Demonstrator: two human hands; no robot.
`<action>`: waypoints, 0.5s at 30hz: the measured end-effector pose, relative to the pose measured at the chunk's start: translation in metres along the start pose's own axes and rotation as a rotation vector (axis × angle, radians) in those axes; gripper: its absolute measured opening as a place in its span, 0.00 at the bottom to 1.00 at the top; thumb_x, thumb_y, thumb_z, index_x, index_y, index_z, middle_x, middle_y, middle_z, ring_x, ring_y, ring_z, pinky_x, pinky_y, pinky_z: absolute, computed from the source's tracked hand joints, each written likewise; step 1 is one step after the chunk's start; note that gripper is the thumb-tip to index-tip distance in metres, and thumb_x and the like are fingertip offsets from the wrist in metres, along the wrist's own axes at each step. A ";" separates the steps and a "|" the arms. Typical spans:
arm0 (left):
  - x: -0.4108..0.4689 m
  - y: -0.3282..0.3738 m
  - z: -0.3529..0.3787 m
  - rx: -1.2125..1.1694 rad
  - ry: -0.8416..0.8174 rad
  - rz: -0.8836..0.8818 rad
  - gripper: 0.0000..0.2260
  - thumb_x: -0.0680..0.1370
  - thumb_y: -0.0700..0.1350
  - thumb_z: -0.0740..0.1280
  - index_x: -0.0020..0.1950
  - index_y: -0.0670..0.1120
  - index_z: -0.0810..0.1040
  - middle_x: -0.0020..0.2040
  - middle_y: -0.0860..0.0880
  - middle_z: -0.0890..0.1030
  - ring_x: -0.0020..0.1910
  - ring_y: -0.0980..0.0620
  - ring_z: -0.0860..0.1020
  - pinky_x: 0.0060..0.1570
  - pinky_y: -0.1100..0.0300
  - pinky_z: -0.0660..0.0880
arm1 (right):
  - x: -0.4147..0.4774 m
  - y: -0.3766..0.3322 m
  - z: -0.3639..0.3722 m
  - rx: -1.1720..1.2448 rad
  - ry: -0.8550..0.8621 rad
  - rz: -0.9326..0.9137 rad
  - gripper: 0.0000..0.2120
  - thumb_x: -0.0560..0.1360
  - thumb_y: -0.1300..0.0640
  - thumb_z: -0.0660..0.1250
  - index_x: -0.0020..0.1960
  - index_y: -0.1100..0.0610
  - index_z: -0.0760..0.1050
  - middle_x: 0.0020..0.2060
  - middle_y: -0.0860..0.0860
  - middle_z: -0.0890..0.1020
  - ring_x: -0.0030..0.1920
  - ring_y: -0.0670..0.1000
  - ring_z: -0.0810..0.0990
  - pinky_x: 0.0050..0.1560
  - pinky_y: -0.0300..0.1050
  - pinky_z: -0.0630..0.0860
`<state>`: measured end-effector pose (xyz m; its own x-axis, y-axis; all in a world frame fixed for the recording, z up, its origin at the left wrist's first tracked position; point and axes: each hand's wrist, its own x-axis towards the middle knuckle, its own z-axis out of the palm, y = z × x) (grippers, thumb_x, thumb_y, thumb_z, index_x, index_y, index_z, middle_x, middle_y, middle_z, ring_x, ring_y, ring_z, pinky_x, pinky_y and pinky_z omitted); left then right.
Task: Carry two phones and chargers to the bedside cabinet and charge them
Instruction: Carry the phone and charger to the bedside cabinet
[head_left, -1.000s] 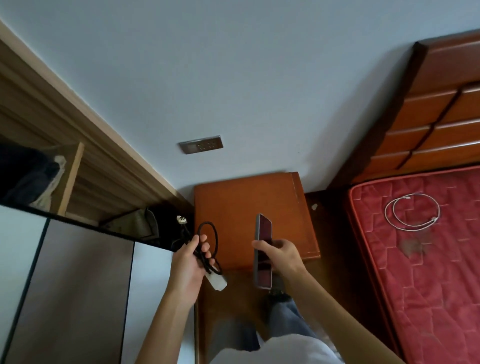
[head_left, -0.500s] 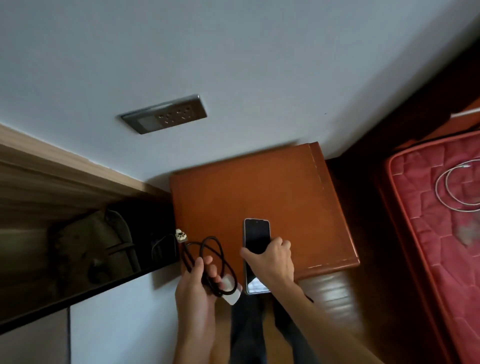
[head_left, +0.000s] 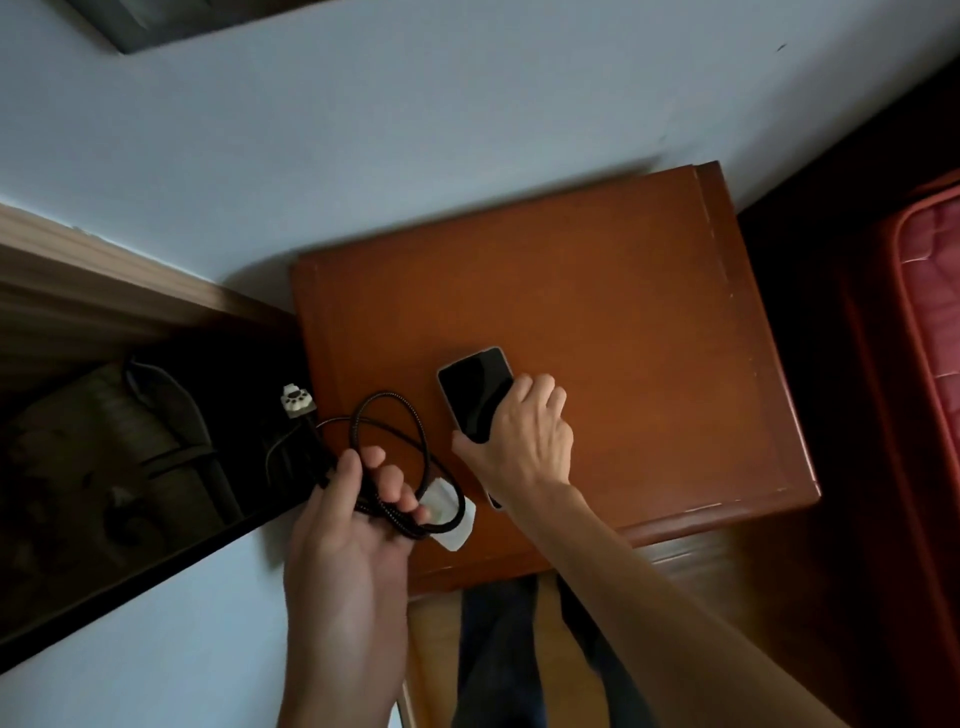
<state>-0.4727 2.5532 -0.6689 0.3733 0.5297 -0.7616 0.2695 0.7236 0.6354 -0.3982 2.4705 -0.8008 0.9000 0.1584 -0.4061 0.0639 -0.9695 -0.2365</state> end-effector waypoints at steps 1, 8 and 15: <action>0.003 0.001 0.000 -0.003 -0.017 0.003 0.08 0.78 0.48 0.61 0.44 0.46 0.74 0.32 0.51 0.71 0.33 0.51 0.69 0.40 0.54 0.67 | 0.002 0.000 0.002 -0.001 -0.006 0.012 0.34 0.68 0.34 0.69 0.59 0.59 0.67 0.54 0.55 0.70 0.53 0.54 0.71 0.38 0.43 0.68; 0.021 0.003 0.002 -0.056 -0.025 -0.031 0.09 0.82 0.47 0.59 0.45 0.47 0.75 0.32 0.51 0.72 0.34 0.52 0.70 0.43 0.55 0.69 | -0.002 0.002 -0.002 0.028 -0.075 0.042 0.35 0.71 0.37 0.71 0.65 0.59 0.65 0.60 0.56 0.70 0.59 0.56 0.70 0.59 0.47 0.72; 0.028 0.025 0.000 -0.270 -0.173 -0.062 0.09 0.81 0.49 0.59 0.44 0.50 0.76 0.35 0.52 0.71 0.33 0.54 0.72 0.45 0.56 0.71 | -0.061 0.009 -0.023 0.608 -0.252 0.075 0.15 0.83 0.48 0.59 0.66 0.50 0.74 0.55 0.47 0.79 0.52 0.47 0.79 0.46 0.37 0.78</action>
<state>-0.4556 2.5859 -0.6748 0.5151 0.4146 -0.7502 0.0595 0.8558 0.5138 -0.4427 2.4481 -0.7581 0.7590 0.2049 -0.6180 -0.3166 -0.7132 -0.6254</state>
